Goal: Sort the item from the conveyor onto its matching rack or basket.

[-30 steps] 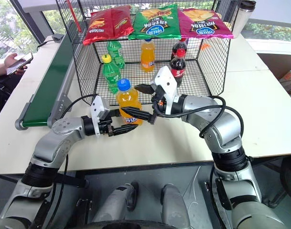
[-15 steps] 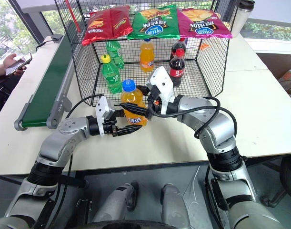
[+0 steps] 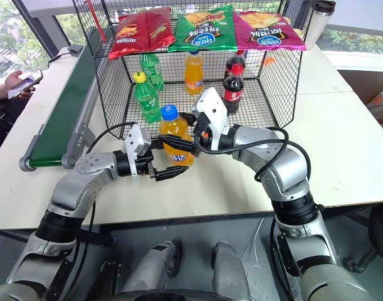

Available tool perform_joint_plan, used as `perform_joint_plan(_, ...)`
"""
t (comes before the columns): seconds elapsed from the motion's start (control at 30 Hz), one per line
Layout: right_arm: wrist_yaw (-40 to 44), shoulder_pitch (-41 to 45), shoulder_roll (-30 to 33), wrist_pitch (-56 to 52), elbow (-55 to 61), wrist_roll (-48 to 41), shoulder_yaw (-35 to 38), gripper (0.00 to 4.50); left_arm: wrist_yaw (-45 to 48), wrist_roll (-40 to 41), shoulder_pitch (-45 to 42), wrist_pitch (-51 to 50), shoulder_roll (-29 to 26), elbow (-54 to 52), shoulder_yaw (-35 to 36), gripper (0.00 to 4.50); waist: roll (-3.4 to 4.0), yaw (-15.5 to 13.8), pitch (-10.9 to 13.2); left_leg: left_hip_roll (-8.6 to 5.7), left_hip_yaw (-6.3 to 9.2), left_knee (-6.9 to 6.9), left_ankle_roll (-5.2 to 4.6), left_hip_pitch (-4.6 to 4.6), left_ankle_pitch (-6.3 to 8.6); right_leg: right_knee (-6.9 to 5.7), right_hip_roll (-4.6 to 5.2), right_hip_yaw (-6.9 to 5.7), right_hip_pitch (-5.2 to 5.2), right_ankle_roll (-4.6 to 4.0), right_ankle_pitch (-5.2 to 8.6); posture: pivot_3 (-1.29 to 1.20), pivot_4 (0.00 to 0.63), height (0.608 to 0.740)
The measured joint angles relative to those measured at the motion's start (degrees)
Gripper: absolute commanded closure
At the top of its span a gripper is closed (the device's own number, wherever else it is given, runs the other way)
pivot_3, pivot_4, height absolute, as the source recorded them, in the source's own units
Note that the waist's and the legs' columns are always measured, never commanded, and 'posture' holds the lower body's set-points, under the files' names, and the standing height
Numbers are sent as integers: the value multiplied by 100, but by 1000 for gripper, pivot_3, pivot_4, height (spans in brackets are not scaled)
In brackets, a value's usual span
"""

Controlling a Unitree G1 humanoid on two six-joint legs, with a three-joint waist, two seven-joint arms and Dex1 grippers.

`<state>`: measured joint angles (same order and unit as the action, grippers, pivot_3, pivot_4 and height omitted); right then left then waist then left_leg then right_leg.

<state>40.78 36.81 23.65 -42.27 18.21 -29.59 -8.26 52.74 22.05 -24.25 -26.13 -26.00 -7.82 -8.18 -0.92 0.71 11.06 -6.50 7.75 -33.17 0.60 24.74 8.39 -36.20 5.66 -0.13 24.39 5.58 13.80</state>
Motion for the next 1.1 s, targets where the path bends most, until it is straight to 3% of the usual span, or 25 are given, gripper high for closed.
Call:
perform_joint_plan(0.3,-295,49,-130,32,-195,174,6,1875,-138,-12,237,-109,-350,-107,178,48,0,17,0,3,0,0,0,0,0,-2,-3,1,2,-4,-3,0,150,739)
perform_joint_plan(0.53,-1097,450,-406,425,-1057,874,104,1875,-675,85,441,-206,-618,-454,1002,48,1,-14,0,3,1,0,2,0,-1,-1,-6,2,3,-6,-7,0,150,739)
perform_joint_plan(0.83,-1932,1014,-1071,1165,-2325,1478,278,1875,-2031,-273,857,-179,-19,-830,1162,48,2,24,1,6,-4,0,8,-1,-5,-5,-13,7,7,5,-20,0,150,739)
perform_joint_plan(1.1,-2194,1510,-1502,2062,-3614,1879,318,1875,-2299,-403,1109,-182,89,-1049,1100,48,3,28,1,8,-5,1,11,-2,-7,-6,-17,7,8,1,-23,0,150,739)
